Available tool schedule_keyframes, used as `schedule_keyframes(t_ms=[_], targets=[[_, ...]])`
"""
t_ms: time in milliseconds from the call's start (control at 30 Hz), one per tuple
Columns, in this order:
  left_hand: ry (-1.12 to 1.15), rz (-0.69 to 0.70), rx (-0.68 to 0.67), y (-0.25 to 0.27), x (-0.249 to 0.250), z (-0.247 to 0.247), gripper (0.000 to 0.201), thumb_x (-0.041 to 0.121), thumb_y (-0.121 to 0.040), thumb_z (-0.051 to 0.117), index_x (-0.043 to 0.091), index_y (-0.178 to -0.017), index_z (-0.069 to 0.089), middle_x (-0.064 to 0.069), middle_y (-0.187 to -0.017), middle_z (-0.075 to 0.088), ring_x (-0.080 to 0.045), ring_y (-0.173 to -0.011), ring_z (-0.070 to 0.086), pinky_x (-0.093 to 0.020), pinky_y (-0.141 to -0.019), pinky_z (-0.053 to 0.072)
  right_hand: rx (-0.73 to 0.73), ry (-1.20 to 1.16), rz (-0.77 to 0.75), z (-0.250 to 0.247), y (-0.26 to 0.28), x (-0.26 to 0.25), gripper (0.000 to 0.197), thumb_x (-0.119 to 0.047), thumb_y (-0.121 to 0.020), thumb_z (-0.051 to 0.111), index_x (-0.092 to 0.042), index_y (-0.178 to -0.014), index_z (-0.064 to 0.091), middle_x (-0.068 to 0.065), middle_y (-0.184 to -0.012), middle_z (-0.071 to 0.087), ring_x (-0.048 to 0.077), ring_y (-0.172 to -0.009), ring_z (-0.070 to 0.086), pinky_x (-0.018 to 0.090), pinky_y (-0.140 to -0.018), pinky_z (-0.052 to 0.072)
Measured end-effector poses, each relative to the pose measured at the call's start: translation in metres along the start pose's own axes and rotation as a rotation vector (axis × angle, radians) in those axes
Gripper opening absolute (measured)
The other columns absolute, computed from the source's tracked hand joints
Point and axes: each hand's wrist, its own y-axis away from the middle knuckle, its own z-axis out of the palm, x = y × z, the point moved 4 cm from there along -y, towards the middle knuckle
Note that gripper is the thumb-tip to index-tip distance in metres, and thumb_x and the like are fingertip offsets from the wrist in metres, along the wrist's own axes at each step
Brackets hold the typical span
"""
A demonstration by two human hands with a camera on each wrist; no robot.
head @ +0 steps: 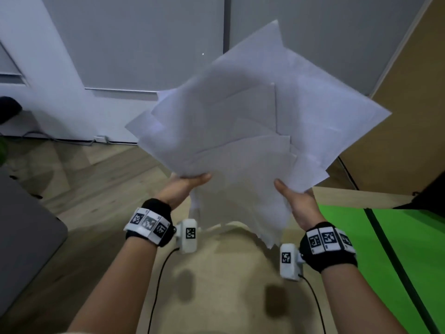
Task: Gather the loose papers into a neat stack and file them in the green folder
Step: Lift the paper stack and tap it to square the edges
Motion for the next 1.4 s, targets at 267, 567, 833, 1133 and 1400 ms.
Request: schedule_keyframes(t_ms=[267, 567, 833, 1133, 1400], targets=[[-0.126, -0.201, -0.079, 0.029, -0.059, -0.028, 0.075, 0.036, -0.061, 0.088, 0.024, -0.129, 0.061, 0.002, -0.130, 0.066, -0.019, -0.124, 0.059, -0.046, -0.111, 0.039, -0.202, 0.278, 0.219, -0.016, 0.020, 0.059, 0.060, -0.046, -0.047, 0.088, -0.014, -0.096, 0.072, 0.006, -0.110, 0.073, 0.022, -0.100, 0.069, 0.041, -0.102, 0.047], [-0.195, -0.116, 0.010, 0.028, -0.008, -0.002, 0.048, 0.021, -0.077, 0.077, 0.026, -0.122, 0.061, 0.014, -0.111, 0.069, 0.009, -0.099, 0.061, -0.011, -0.086, 0.043, -0.196, 0.107, 0.085, 0.004, 0.012, 0.013, 0.026, -0.033, -0.072, 0.078, -0.023, -0.094, 0.067, -0.012, -0.094, 0.071, 0.015, -0.095, 0.066, 0.033, -0.095, 0.046], [-0.313, -0.012, -0.002, 0.029, 0.005, 0.003, 0.044, -0.006, -0.073, 0.076, 0.022, -0.107, 0.067, 0.019, -0.091, 0.073, 0.011, -0.081, 0.068, -0.007, -0.070, 0.052, -0.250, 0.157, 0.034, 0.003, 0.017, 0.009, 0.024, -0.020, -0.075, 0.078, -0.021, -0.097, 0.070, 0.001, -0.101, 0.076, 0.016, -0.093, 0.071, 0.035, -0.089, 0.054], [-0.076, 0.069, 0.200, 0.027, 0.022, 0.015, 0.030, 0.023, -0.074, 0.080, 0.012, -0.102, 0.074, -0.003, -0.098, 0.078, -0.016, -0.095, 0.073, -0.036, -0.089, 0.054, -0.303, 0.057, -0.048, 0.012, 0.012, -0.004, 0.071, -0.035, -0.054, 0.089, -0.008, -0.115, 0.066, 0.013, -0.111, 0.073, 0.030, -0.105, 0.069, 0.046, -0.094, 0.053], [0.125, 0.223, 0.623, 0.029, 0.038, 0.044, 0.073, 0.066, -0.063, 0.069, 0.012, -0.111, 0.066, -0.006, -0.111, 0.072, -0.019, -0.105, 0.068, -0.036, -0.094, 0.053, -0.292, 0.033, -0.143, 0.026, 0.018, -0.008, 0.039, -0.023, -0.066, 0.081, -0.018, -0.104, 0.071, 0.006, -0.103, 0.075, 0.020, -0.094, 0.071, 0.036, -0.084, 0.056]])
